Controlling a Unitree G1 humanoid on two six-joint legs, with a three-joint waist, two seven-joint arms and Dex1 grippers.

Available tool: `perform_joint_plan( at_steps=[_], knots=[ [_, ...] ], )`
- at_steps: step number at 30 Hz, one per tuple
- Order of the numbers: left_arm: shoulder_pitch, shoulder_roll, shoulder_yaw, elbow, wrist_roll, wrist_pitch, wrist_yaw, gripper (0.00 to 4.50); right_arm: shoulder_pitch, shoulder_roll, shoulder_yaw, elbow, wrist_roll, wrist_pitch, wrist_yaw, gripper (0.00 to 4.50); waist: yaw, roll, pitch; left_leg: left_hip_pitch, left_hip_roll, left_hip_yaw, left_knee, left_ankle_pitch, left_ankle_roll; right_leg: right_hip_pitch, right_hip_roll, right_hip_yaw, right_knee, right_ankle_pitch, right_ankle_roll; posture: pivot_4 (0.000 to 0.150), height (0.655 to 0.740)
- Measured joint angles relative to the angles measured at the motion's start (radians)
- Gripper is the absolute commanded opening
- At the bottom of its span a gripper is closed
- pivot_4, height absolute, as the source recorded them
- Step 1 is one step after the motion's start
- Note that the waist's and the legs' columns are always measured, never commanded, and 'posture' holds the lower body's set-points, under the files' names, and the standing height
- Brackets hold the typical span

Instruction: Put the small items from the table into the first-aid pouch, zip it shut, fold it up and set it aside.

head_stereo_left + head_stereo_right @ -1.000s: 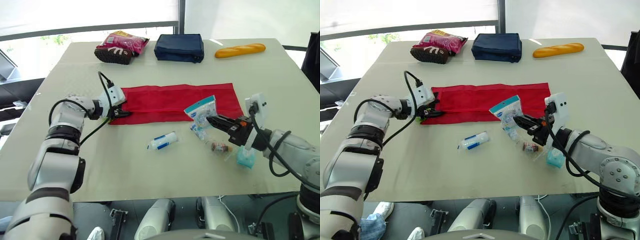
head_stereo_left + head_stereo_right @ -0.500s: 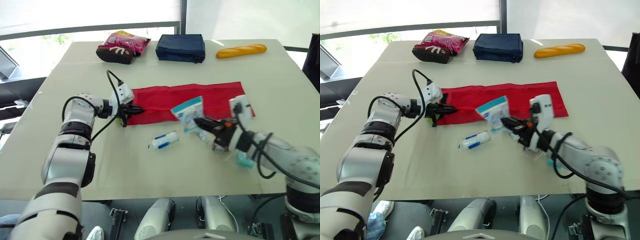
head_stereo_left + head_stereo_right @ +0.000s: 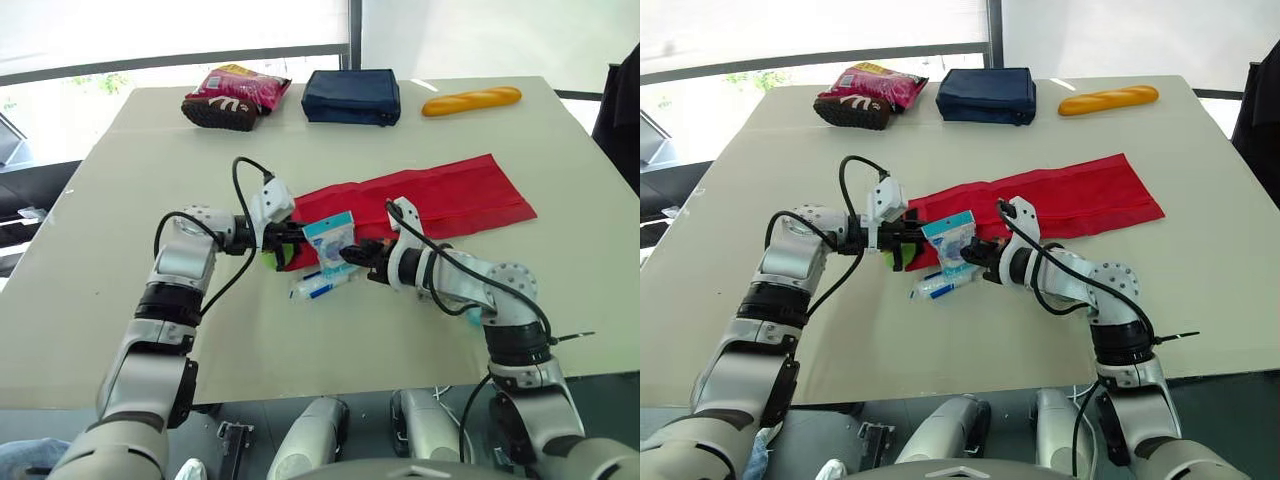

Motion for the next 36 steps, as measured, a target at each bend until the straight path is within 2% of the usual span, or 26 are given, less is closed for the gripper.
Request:
perform_joint_plan(
  at_steps=[6, 14, 21, 29, 36],
  knots=[
    [0.033, 0.000, 0.007, -0.040, -0.018, -0.016, 0.034, 0.12, -0.036, 0.042, 0.004, 0.106, 0.106, 0.008, -0.114, 0.00, -0.005, 0.000, 0.000, 0.001, 0.001, 0.001, 0.000, 0.000, 0.000, 0.000, 0.001, 0.002, 0.001, 0.000, -0.001, 0.150, 0.7293],
    [0.078, 0.003, 0.017, -0.072, -0.042, -0.056, 0.041, 0.12, -0.094, 0.090, -0.020, 0.220, 0.136, -0.030, -0.184, 0.00, -0.005, 0.000, 0.000, 0.002, 0.002, 0.002, -0.001, 0.000, -0.001, 0.000, 0.003, 0.003, 0.001, 0.001, -0.001, 0.150, 0.7293],
    [0.101, 0.006, 0.028, -0.096, -0.053, -0.070, 0.042, 0.12, -0.133, 0.124, -0.059, 0.296, 0.091, -0.061, -0.194, 0.00, -0.004, 0.001, 0.000, 0.003, 0.002, 0.003, -0.001, 0.000, -0.001, 0.000, 0.004, 0.004, 0.001, 0.001, -0.001, 0.150, 0.7293],
    [0.121, 0.022, 0.035, -0.116, -0.055, -0.070, 0.033, 0.12, -0.143, 0.166, -0.116, 0.311, -0.054, -0.147, -0.069, 0.00, -0.005, 0.001, 0.000, 0.003, 0.002, 0.003, -0.001, 0.000, -0.001, 0.000, 0.004, 0.004, 0.001, 0.001, -0.001, 0.150, 0.7293],
    [0.107, 0.021, 0.035, -0.117, -0.064, -0.088, 0.022, 0.12, -0.143, 0.235, -0.180, 0.298, -0.120, -0.215, 0.005, 0.00, -0.005, 0.001, 0.000, 0.003, 0.003, 0.004, -0.001, 0.000, -0.001, -0.001, 0.004, 0.005, 0.002, 0.001, -0.001, 0.150, 0.7293]
  ],
)
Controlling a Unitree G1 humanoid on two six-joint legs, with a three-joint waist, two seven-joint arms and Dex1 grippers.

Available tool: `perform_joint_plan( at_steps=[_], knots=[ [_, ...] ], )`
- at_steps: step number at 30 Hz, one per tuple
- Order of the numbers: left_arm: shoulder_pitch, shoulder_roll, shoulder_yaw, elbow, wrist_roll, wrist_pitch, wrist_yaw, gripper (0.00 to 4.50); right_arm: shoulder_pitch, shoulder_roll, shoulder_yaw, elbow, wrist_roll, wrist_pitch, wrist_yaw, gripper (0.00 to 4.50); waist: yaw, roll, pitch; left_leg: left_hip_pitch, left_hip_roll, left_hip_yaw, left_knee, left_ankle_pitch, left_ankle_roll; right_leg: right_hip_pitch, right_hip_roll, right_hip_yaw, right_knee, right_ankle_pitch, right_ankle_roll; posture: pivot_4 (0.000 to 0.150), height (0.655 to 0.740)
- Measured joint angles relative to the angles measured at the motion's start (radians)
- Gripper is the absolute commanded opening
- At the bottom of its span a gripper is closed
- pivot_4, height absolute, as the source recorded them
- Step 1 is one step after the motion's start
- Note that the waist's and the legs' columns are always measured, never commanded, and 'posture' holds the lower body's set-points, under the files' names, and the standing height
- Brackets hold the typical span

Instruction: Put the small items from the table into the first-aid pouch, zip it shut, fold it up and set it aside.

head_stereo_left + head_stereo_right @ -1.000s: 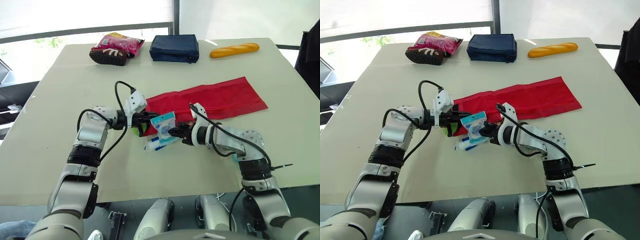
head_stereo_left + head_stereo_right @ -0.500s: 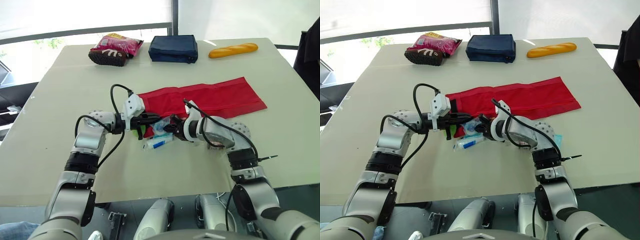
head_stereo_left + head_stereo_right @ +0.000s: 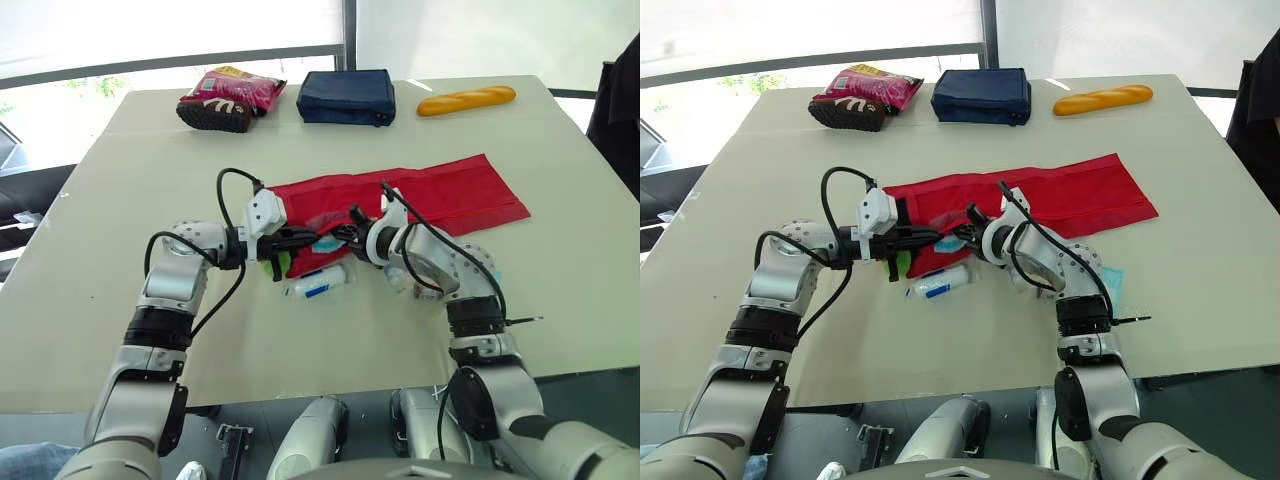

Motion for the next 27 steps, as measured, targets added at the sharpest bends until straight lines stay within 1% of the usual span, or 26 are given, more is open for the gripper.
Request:
perform_joint_plan(
  at_steps=[3, 7, 9, 12, 15, 17, 18, 19, 20, 21, 22, 23, 24, 25, 27],
  knots=[
    [-0.010, -0.004, 0.000, 0.003, -0.011, 0.001, 0.000, 0.12, 0.002, 0.007, 0.005, -0.016, -0.050, -0.022, 0.054, 0.00, 0.000, 0.000, 0.000, 0.000, 0.000, 0.000, 0.000, 0.000, 0.000, 0.000, 0.000, 0.000, 0.000, 0.000, 0.000, 0.150, 0.7293],
    [-0.022, -0.021, 0.001, 0.021, -0.021, 0.019, 0.004, 0.12, 0.011, 0.009, 0.065, -0.018, -0.189, -0.098, 0.190, 0.00, -0.001, 0.000, 0.000, 0.000, 0.000, 0.001, 0.000, 0.000, 0.000, -0.001, 0.000, 0.001, 0.001, 0.000, 0.000, 0.150, 0.7293],
    [-0.036, -0.031, 0.003, 0.035, -0.030, 0.041, 0.005, 0.12, 0.011, 0.010, 0.099, 0.007, -0.273, -0.161, 0.276, 0.00, -0.001, 0.000, 0.000, 0.000, 0.000, 0.001, 0.000, 0.000, 0.000, -0.001, 0.000, 0.001, 0.001, 0.000, 0.000, 0.150, 0.7293],
    [-0.047, -0.035, 0.003, 0.037, -0.030, 0.050, 0.006, 0.12, 0.011, 0.011, 0.127, 0.048, -0.358, -0.234, 0.376, 0.00, -0.001, 0.000, 0.000, 0.000, 0.000, 0.002, 0.000, 0.000, 0.000, -0.001, 0.000, 0.002, 0.001, 0.000, 0.000, 0.150, 0.7293],
    [-0.052, -0.038, 0.002, 0.046, -0.030, 0.055, 0.006, 0.12, 0.011, 0.011, 0.135, 0.080, -0.391, -0.264, 0.429, 0.00, -0.001, 0.000, 0.000, 0.000, 0.000, 0.002, 0.000, 0.000, 0.000, -0.002, 0.000, 0.002, 0.001, 0.000, 0.000, 0.150, 0.7293],
    [-0.052, -0.040, 0.002, 0.056, -0.030, 0.058, 0.006, 0.00, 0.011, 0.011, 0.138, 0.091, -0.408, -0.271, 0.460, 0.87, -0.001, 0.000, 0.000, 0.000, 0.000, 0.002, 0.000, 0.000, 0.000, -0.002, 0.000, 0.002, 0.001, 0.000, 0.000, 0.150, 0.7293],
    [-0.053, -0.040, 0.002, 0.059, -0.030, 0.058, 0.008, 0.00, 0.011, 0.011, 0.141, 0.091, -0.410, -0.270, 0.472, 1.17, -0.001, 0.000, 0.000, 0.000, 0.000, 0.002, 0.000, 0.000, 0.000, -0.002, 0.000, 0.002, 0.001, 0.000, 0.000, 0.150, 0.7293],
    [-0.058, -0.040, 0.004, 0.061, -0.031, 0.057, 0.010, 0.00, 0.011, 0.011, 0.143, 0.091, -0.411, -0.265, 0.479, 1.72, -0.001, 0.000, 0.000, 0.000, 0.000, 0.002, 0.000, 0.000, 0.000, -0.002, 0.000, 0.002, 0.001, 0.000, 0.000, 0.150, 0.7293],
    [-0.063, -0.039, 0.006, 0.068, -0.031, 0.054, 0.011, 0.00, 0.013, 0.011, 0.142, 0.088, -0.411, -0.254, 0.479, 2.16, -0.001, 0.000, 0.000, 0.000, 0.000, 0.002, 0.000, 0.000, 0.000, -0.002, 0.000, 0.002, 0.001, 0.000, 0.000, 0.150, 0.7293],
    [-0.068, -0.038, 0.010, 0.075, -0.031, 0.051, 0.010, 0.00, 0.016, 0.011, 0.140, 0.084, -0.412, -0.248, 0.479, 2.39, 0.000, 0.000, 0.000, 0.000, 0.000, 0.002, 0.000, 0.000, 0.000, -0.002, 0.000, 0.002, 0.001, 0.000, 0.000, 0.150, 0.7293],
    [-0.075, -0.037, 0.009, 0.087, -0.031, 0.042, 0.008, 0.00, 0.032, 0.010, 0.137, 0.058, -0.415, -0.228, 0.480, 2.98, 0.000, 0.000, 0.000, 0.000, 0.000, 0.002, 0.000, 0.000, 0.000, -0.002, 0.000, 0.002, 0.001, 0.000, 0.000, 0.150, 0.7293],
    [-0.080, -0.034, 0.009, 0.100, -0.030, 0.035, 0.002, 0.00, 0.045, 0.009, 0.134, 0.035, -0.417, -0.208, 0.479, 3.21, 0.000, 0.000, 0.000, 0.000, 0.000, 0.002, 0.000, 0.000, 0.000, -0.002, 0.000, 0.002, 0.001, 0.000, 0.000, 0.150, 0.7293],
    [-0.088, -0.033, 0.009, 0.123, -0.029, 0.026, 0.001, 0.00, 0.062, 0.007, 0.132, 0.005, -0.419, -0.182, 0.479, 3.64, 0.001, 0.000, 0.000, 0.000, 0.000, 0.002, 0.000, 0.000, 0.000, -0.002, 0.000, 0.002, 0.001, 0.000, 0.000, 0.150, 0.7293],
    [-0.092, -0.031, 0.010, 0.135, -0.028, 0.020, 0.001, 0.00, 0.073, 0.007, 0.132, -0.013, -0.421, -0.165, 0.479, 3.95, 0.000, 0.000, 0.000, 0.000, 0.000, 0.002, 0.000, 0.000, 0.000, -0.002, 0.000, 0.002, 0.001, 0.000, 0.000, 0.150, 0.7293],
    [-0.108, -0.026, 0.008, 0.187, -0.016, 0.003, 0.003, 0.00, 0.100, -0.033, 0.140, -0.086, -0.431, -0.089, 0.489, 3.95, 0.001, 0.000, 0.000, 0.000, 0.000, 0.002, 0.000, 0.000, 0.000, -0.002, 0.000, 0.002, 0.002, 0.000, 0.000, 0.150, 0.7293]
  ],
)
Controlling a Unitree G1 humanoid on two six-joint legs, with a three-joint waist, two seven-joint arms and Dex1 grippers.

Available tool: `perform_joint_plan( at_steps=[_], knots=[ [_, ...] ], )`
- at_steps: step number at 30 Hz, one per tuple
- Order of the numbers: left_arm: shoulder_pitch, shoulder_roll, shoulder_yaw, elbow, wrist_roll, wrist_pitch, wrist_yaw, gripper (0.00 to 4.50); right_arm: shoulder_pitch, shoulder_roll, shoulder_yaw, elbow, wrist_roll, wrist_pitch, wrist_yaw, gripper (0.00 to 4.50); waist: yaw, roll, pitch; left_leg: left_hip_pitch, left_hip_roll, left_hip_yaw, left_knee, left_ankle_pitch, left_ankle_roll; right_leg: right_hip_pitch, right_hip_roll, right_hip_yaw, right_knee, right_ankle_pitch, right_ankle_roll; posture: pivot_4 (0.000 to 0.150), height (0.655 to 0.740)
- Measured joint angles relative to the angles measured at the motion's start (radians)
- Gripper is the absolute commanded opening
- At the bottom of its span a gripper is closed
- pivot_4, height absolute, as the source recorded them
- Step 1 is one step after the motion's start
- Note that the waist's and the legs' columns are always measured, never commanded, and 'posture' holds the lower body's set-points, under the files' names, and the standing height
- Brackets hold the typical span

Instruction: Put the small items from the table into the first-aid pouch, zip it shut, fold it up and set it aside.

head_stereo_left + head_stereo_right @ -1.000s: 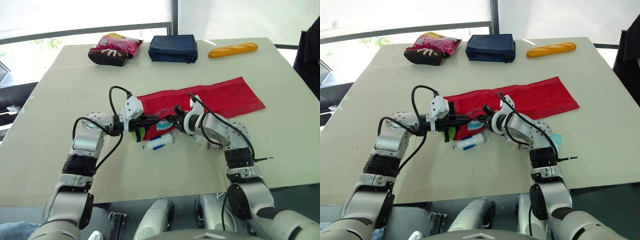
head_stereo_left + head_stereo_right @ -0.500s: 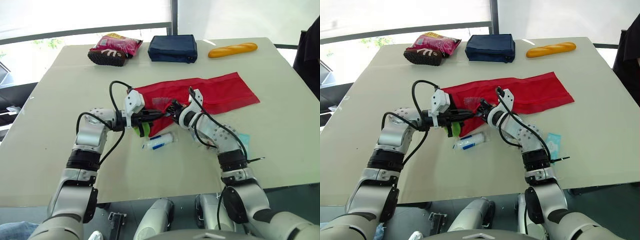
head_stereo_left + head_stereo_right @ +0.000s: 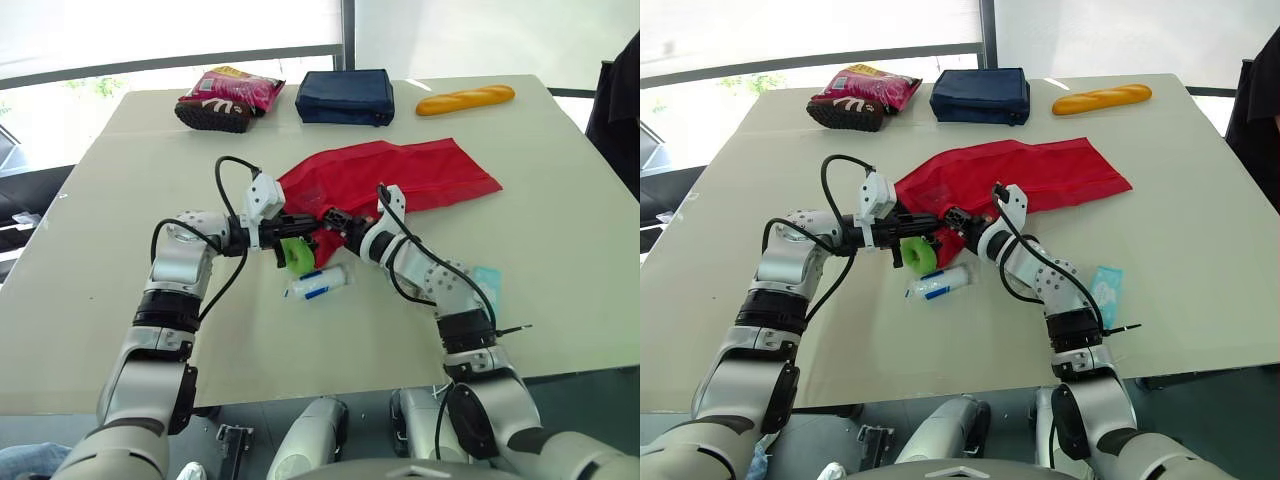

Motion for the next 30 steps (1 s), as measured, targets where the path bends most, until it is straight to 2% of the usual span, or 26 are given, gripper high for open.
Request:
perform_joint_plan(
  at_steps=[5, 8, 9, 10, 13, 15, 22, 30],
  knots=[
    [-0.039, 0.021, 0.001, 0.088, 0.025, -0.036, 0.009, 0.00, 0.037, -0.099, 0.013, -0.142, -0.017, 0.145, 0.027, 3.95, 0.001, 0.000, 0.000, 0.000, 0.000, 0.000, 0.000, 0.000, 0.000, 0.000, 0.000, 0.000, 0.000, 0.000, 0.000, 0.150, 0.7293],
    [-0.054, 0.020, 0.000, 0.104, 0.028, -0.047, 0.007, 0.00, 0.040, -0.137, 0.032, -0.181, -0.059, 0.167, 0.062, 3.23, 0.001, 0.000, 0.000, 0.000, 0.000, 0.000, 0.000, 0.000, 0.000, 0.000, 0.000, 0.000, 0.000, 0.000, 0.000, 0.150, 0.7293],
    [-0.059, 0.020, 0.000, 0.107, 0.028, -0.048, 0.006, 0.00, 0.041, -0.163, 0.060, -0.202, -0.098, 0.153, 0.091, 2.96, 0.001, 0.000, 0.000, 0.000, 0.000, 0.000, 0.000, 0.000, 0.000, 0.000, 0.000, 0.000, 0.000, 0.000, 0.000, 0.150, 0.7293],
    [-0.066, 0.020, 0.000, 0.112, 0.028, -0.051, -0.001, 0.00, 0.039, -0.214, 0.129, -0.247, -0.183, 0.105, 0.155, 2.36, 0.001, 0.000, 0.000, -0.001, 0.000, 0.000, 0.000, 0.000, 0.000, -0.001, 0.000, 0.000, 0.000, 0.000, 0.000, 0.150, 0.7293],
    [-0.069, 0.020, -0.001, 0.122, 0.028, -0.053, -0.013, 0.00, 0.003, -0.295, 0.251, -0.288, -0.365, -0.015, 0.269, 0.99, -0.001, 0.000, 0.000, -0.001, 0.000, 0.001, 0.000, 0.000, 0.000, -0.001, 0.000, 0.000, 0.000, 0.000, 0.001, 0.150, 0.7293],
    [-0.071, 0.019, -0.001, 0.122, 0.028, -0.053, -0.025, 0.00, -0.024, -0.302, 0.306, -0.286, -0.465, -0.079, 0.318, 0.05, -0.002, 0.000, 0.000, -0.001, 0.001, 0.001, 0.000, 0.000, 0.000, -0.002, 0.000, 0.000, 0.000, 0.000, 0.000, 0.150, 0.7293],
    [-0.073, 0.016, -0.002, 0.113, 0.027, -0.045, -0.049, 0.00, -0.075, -0.240, 0.418, -0.117, -0.644, -0.151, 0.434, 0.05, 0.001, -0.001, 0.000, -0.001, 0.001, 0.001, 0.001, 0.000, 0.000, -0.002, 0.000, 0.000, 0.000, 0.000, 0.000, 0.150, 0.7293],
    [-0.064, 0.014, -0.001, 0.061, 0.027, -0.009, -0.052, 0.00, -0.178, -0.133, 0.433, 0.150, -0.797, -0.179, 0.499, 0.05, -0.003, -0.001, 0.000, -0.001, 0.001, 0.001, 0.000, 0.000, 0.000, -0.003, 0.001, 0.001, 0.001, 0.000, 0.000, 0.150, 0.7293]
  ],
)
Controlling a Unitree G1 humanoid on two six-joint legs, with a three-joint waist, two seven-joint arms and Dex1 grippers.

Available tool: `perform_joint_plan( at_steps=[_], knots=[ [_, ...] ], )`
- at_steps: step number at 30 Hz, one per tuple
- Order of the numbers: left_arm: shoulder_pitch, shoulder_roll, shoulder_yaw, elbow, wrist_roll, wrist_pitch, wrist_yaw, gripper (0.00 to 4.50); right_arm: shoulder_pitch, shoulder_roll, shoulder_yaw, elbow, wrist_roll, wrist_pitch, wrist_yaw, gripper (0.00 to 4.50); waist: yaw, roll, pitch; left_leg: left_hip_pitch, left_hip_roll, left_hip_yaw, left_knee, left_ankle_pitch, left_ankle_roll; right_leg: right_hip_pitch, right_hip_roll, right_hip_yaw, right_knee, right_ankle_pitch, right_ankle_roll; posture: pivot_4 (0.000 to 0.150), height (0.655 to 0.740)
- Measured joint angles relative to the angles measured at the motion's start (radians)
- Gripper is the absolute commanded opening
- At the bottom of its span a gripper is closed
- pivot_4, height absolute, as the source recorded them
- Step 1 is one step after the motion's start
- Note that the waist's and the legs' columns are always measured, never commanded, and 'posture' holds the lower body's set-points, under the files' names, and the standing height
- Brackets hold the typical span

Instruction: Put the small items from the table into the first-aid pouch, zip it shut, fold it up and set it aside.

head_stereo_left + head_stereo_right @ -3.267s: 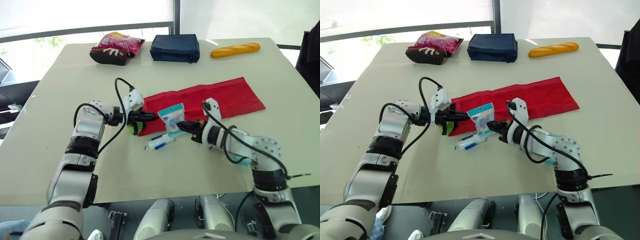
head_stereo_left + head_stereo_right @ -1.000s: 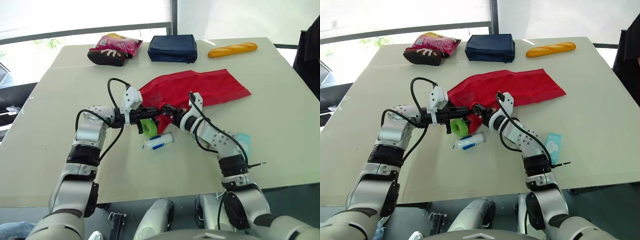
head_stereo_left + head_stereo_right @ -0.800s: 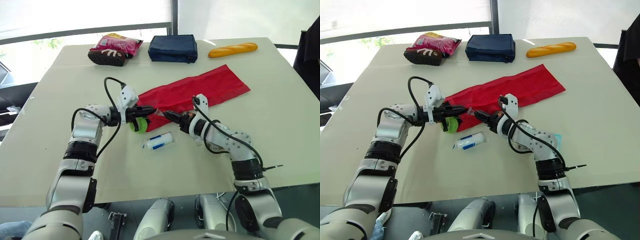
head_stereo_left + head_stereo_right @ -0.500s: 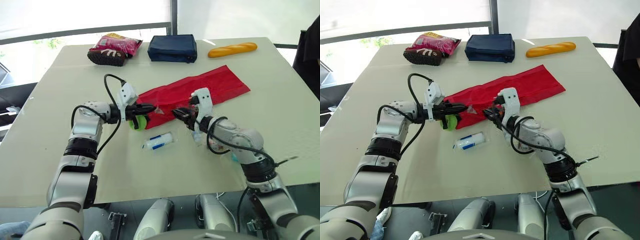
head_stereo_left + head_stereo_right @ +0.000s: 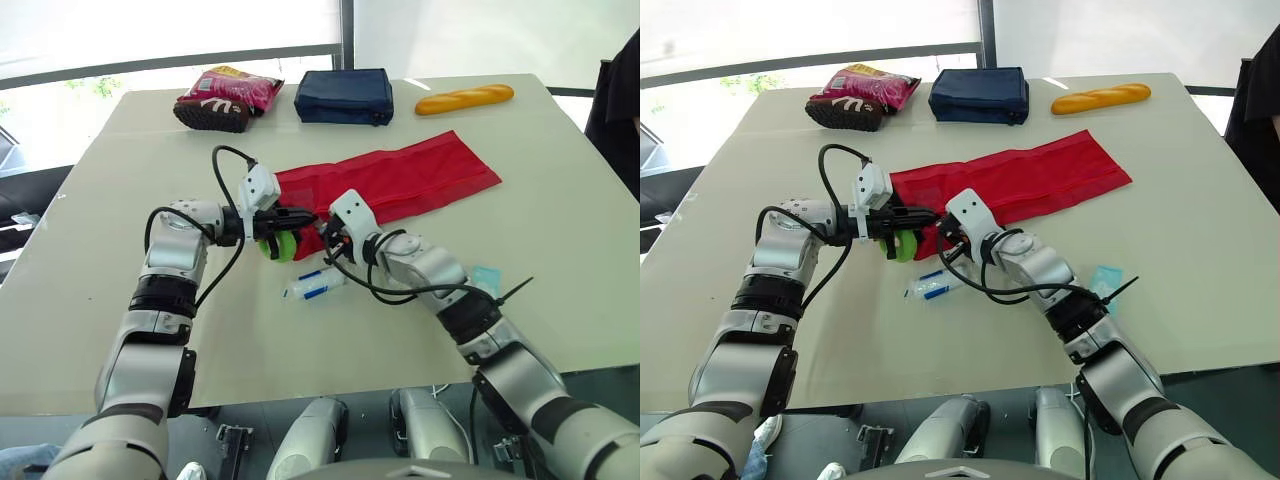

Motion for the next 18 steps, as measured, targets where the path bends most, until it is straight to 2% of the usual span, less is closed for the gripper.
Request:
perform_joint_plan(
  at_steps=[2, 6, 10, 13, 18],
  knots=[
    [0.005, 0.000, 0.000, -0.007, 0.000, 0.008, 0.001, 0.00, -0.015, 0.025, -0.012, 0.050, -0.030, -0.034, -0.003, 0.05, 0.000, 0.000, 0.000, 0.000, 0.000, 0.000, 0.000, 0.000, 0.000, 0.000, 0.000, 0.000, 0.000, 0.000, 0.000, 0.150, 0.7293],
    [0.029, 0.001, 0.004, -0.053, -0.006, 0.024, 0.002, 0.00, -0.048, 0.106, -0.087, 0.200, -0.073, -0.223, -0.028, 0.05, 0.001, 0.000, 0.000, 0.000, 0.000, 0.000, 0.000, 0.000, -0.001, 0.000, 0.001, 0.001, 0.000, 0.001, -0.001, 0.150, 0.7293],
    [0.048, 0.000, 0.018, -0.098, -0.031, 0.026, 0.002, 0.00, -0.053, 0.141, -0.153, 0.251, -0.085, -0.354, -0.038, 0.05, 0.001, 0.000, 0.000, 0.000, 0.000, 0.000, 0.000, 0.000, -0.001, 0.000, 0.001, 0.001, 0.000, 0.001, -0.001, 0.150, 0.7293],
    [0.062, 0.003, 0.018, -0.099, -0.038, 0.019, -0.006, 0.00, -0.009, 0.117, -0.166, 0.174, -0.084, -0.366, 0.016, 0.05, 0.002, 0.000, 0.000, 0.000, 0.000, 0.000, 0.000, 0.000, -0.001, 0.000, 0.001, 0.001, 0.000, 0.001, -0.001, 0.150, 0.7293],
    [0.074, 0.050, 0.000, -0.035, 0.006, -0.055, -0.019, 0.00, 0.161, -0.056, -0.123, -0.175, -0.052, -0.222, 0.199, 0.05, 0.002, 0.000, 0.000, 0.000, 0.000, 0.000, 0.000, 0.000, -0.001, 0.000, 0.001, 0.001, 0.000, 0.001, -0.001, 0.150, 0.7293]
  ],
)
